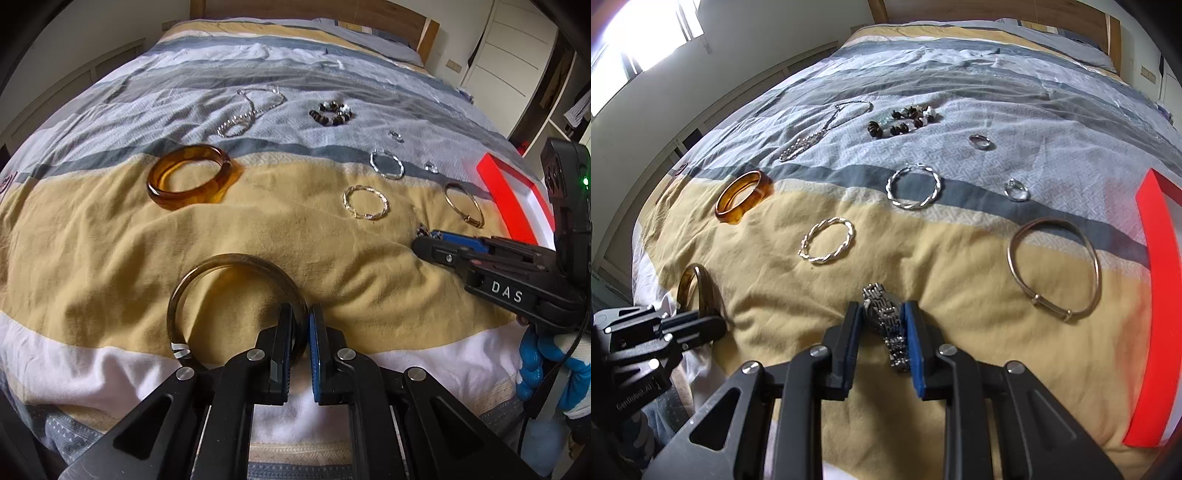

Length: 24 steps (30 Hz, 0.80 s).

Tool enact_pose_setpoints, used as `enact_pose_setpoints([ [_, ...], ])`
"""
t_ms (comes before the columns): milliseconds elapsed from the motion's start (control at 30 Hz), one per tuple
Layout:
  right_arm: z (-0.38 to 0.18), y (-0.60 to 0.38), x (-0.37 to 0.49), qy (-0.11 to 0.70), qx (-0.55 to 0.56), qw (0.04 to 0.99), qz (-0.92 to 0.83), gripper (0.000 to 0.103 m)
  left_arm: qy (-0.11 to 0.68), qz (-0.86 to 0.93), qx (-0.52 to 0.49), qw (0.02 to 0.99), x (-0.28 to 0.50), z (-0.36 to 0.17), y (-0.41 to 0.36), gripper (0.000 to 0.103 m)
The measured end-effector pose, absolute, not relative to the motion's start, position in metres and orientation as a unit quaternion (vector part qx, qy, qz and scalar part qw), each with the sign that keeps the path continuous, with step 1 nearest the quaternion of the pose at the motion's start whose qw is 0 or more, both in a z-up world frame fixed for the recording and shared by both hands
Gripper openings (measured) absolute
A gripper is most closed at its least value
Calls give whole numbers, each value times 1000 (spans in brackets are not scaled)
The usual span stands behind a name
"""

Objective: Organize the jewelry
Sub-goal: 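Grasp the dark brown bangle with the left gripper while the right gripper grasps the silver watch, then carry the bangle and watch into the red box and open both grippers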

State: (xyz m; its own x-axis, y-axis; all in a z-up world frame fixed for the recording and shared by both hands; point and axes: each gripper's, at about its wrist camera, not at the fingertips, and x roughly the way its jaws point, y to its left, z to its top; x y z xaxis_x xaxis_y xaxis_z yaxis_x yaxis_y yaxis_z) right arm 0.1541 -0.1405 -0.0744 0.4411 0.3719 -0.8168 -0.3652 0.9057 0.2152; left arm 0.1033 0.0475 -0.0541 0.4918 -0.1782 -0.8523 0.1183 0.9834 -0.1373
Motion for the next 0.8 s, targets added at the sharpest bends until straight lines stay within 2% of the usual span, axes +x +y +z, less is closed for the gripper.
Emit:
enact_pose_setpoints([
  [400, -25, -179, 98, 433, 38, 876, 209, 22, 457, -121, -16, 881, 84, -6, 17, 8],
  [800, 15, -311, 65, 381, 81, 913, 123, 22, 432, -234, 22, 871, 95, 39, -110, 8],
])
